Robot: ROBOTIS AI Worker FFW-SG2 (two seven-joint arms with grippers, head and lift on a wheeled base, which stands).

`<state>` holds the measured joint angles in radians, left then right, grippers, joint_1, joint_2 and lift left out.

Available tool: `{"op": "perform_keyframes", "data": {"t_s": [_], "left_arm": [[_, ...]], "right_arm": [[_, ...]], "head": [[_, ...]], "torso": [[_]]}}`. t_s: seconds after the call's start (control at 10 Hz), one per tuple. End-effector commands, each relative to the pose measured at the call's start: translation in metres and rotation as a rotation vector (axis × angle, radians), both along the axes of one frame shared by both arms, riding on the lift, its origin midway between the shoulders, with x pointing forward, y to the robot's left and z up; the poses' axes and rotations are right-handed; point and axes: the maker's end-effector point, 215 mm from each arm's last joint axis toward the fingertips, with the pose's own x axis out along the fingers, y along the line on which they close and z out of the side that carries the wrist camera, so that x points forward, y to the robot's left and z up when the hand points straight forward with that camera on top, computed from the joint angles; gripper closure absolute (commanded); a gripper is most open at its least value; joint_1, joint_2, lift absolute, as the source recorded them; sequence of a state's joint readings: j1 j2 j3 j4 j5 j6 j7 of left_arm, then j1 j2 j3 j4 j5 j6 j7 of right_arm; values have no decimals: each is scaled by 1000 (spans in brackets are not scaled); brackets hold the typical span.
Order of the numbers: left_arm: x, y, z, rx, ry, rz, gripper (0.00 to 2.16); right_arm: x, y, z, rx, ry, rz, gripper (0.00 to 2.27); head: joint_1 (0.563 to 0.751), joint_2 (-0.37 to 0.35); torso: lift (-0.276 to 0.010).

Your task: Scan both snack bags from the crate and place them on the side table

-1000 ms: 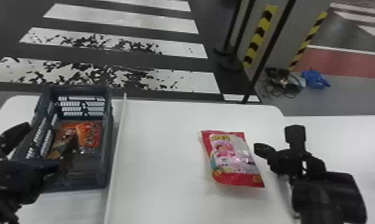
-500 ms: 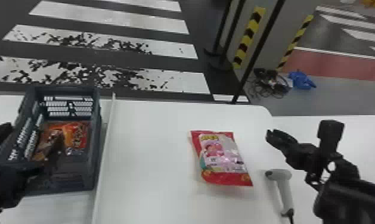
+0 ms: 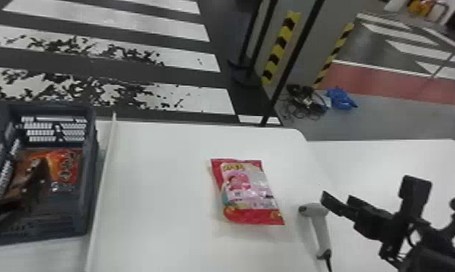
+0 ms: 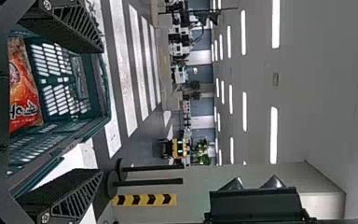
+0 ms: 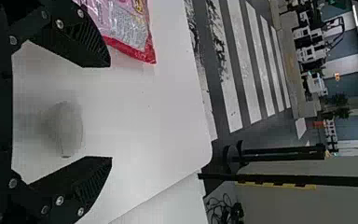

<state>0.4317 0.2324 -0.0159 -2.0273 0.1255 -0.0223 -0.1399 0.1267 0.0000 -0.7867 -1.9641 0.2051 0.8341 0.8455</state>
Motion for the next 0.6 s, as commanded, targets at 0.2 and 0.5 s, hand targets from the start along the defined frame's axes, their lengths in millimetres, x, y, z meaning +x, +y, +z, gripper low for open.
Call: {"op": "perform_keyframes", "data": {"t_s": [0.2, 0.5], "left_arm": [[2, -8, -17, 0, 28, -15, 83], [0, -10, -32, 14, 55, -25, 83]], "right_arm": [[-40, -13, -30, -5, 94, -28, 80], [-49, -4, -46, 29, 125, 15, 80]], "head": [[695, -350], [695, -350]], "torso": [[-98], [-98]]}}
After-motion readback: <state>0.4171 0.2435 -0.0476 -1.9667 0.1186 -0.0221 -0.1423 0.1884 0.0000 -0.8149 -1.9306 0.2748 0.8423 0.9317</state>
